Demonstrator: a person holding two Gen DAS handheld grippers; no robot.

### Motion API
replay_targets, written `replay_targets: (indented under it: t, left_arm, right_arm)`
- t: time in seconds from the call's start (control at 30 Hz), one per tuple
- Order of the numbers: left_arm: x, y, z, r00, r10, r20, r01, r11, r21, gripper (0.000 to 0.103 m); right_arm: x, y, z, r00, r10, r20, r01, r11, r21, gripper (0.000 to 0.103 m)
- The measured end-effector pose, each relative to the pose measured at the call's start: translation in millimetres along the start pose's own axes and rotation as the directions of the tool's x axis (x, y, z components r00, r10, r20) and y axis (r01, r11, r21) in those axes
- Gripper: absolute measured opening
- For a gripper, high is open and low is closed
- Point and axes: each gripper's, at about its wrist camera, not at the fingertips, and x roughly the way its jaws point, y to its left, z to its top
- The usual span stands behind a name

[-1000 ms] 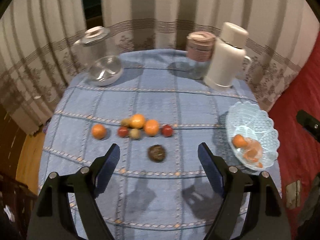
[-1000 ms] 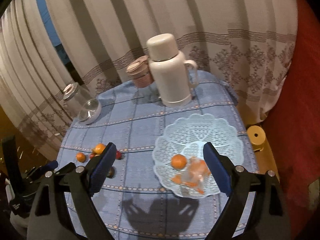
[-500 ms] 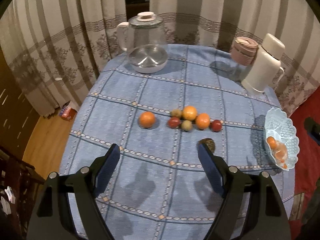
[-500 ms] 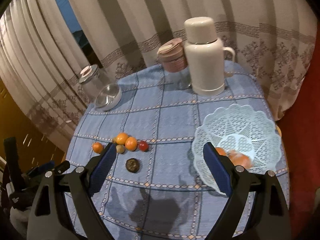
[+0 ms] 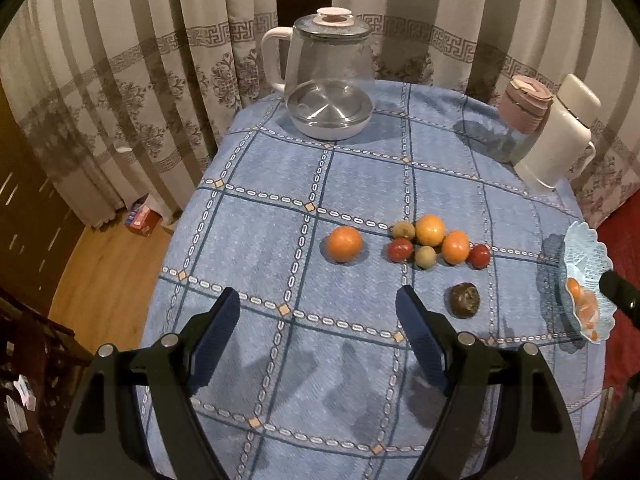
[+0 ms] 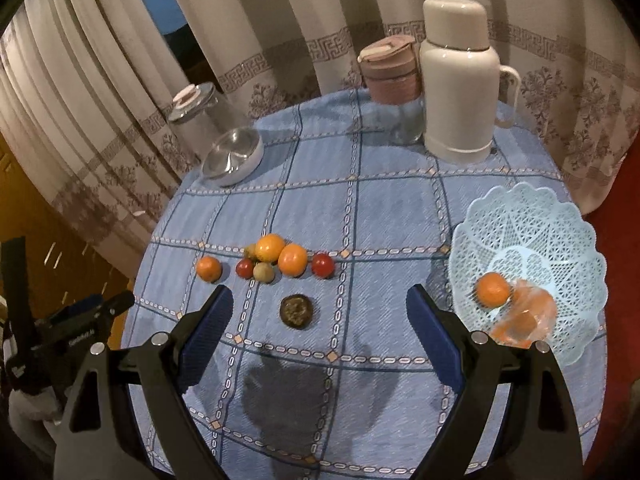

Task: Organize fruits
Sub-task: 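Withdraw the left tool from the basket toward the remaining fruits, then grasp the dark brown fruit with the right tool while the left tool grasps another orange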

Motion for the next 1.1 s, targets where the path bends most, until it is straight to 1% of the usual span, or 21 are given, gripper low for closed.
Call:
replay_targets:
  t: [0.27, 0.37, 0.6, 0.8, 1.0, 1.07, 1.1]
  left_arm:
    - [35, 5, 16, 0.999, -0.028, -0.029, 0.029, 0.999, 0.045, 0.08]
    - [51, 4, 22, 0.997, -0.052, -0.05, 0.055, 0.997, 0.055, 0.08]
    - [95, -2, 33, 0.994, -0.067, -0.09, 0.076, 0.992, 0.104, 0.08]
    - [131, -5, 38, 0.989, -0.071, -0.129, 0.087, 0.989, 0.12, 0.08]
    - [153, -7, 40, 0.984, -0.088, -0.153, 0.107, 0.987, 0.121, 0.08]
    - [158, -8, 40, 0.983, -0.09, -0.159, 0.111, 0.986, 0.127, 0.078]
    - [162, -9, 39, 0.982, -0.091, -0.167, 0.114, 0.984, 0.134, 0.076]
  right_arm:
    - [20, 7, -11, 0.998, -0.046, -0.046, 0.047, 0.998, 0.031, 0.09]
    - [26, 7, -15, 0.996, -0.069, -0.062, 0.072, 0.996, 0.045, 0.09]
    - [40, 5, -25, 0.989, -0.109, -0.099, 0.117, 0.99, 0.083, 0.09]
    - [53, 2, -36, 0.979, -0.141, -0.148, 0.158, 0.982, 0.103, 0.09]
    - [59, 2, -38, 0.972, -0.159, -0.175, 0.179, 0.978, 0.106, 0.09]
    - [61, 3, -37, 0.97, -0.161, -0.181, 0.182, 0.978, 0.106, 0.09]
    - [62, 4, -36, 0.97, -0.162, -0.184, 0.183, 0.978, 0.104, 0.09]
